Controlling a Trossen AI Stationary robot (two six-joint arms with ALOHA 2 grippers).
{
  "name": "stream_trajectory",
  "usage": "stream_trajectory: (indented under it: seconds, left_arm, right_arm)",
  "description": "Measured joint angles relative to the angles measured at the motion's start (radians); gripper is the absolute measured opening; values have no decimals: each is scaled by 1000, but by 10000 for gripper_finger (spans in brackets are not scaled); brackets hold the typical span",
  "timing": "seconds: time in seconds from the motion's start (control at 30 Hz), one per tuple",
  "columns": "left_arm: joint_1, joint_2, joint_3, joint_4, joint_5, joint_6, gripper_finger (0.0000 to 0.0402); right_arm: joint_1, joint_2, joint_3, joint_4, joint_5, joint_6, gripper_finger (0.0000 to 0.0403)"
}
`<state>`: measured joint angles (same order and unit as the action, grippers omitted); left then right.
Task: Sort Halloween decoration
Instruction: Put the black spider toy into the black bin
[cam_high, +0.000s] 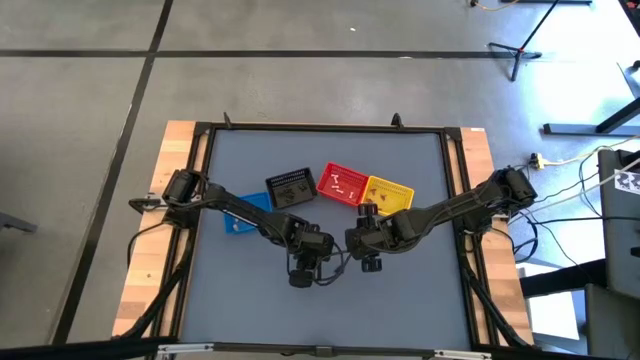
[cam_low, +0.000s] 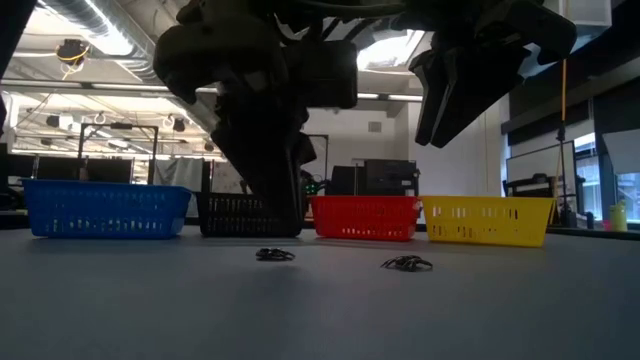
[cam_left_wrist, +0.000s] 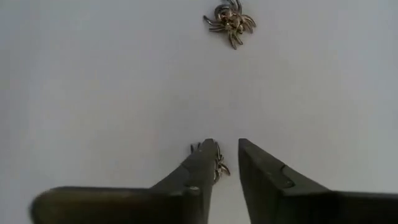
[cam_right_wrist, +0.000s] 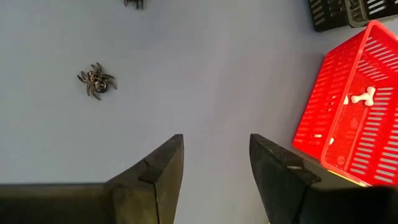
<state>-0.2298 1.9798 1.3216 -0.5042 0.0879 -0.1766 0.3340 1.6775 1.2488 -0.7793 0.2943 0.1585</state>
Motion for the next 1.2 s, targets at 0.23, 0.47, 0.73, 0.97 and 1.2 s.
stream_trajectory:
  seconds: [0.23,0.47,0.73,0.97,1.2]
  left_arm:
    - [0,-1,-30,1,-74,0,120]
    - [-1,-1,-59,8,-69,-5,147]
    - [-2,-1,-60,23,-60,-5,167]
    - [-2,-1,-50,18,-34,-7,180]
    - [-2,-1,3,18,-25,-8,180]
  right_arm:
    - [0,0,0,0,0,-5,182]
    - [0,0,0,0,0,-6,182]
    - [0,0,0,0,0,-6,182]
    - [0,0,0,0,0,-7,182]
    - [0,0,0,1,0,-8,182]
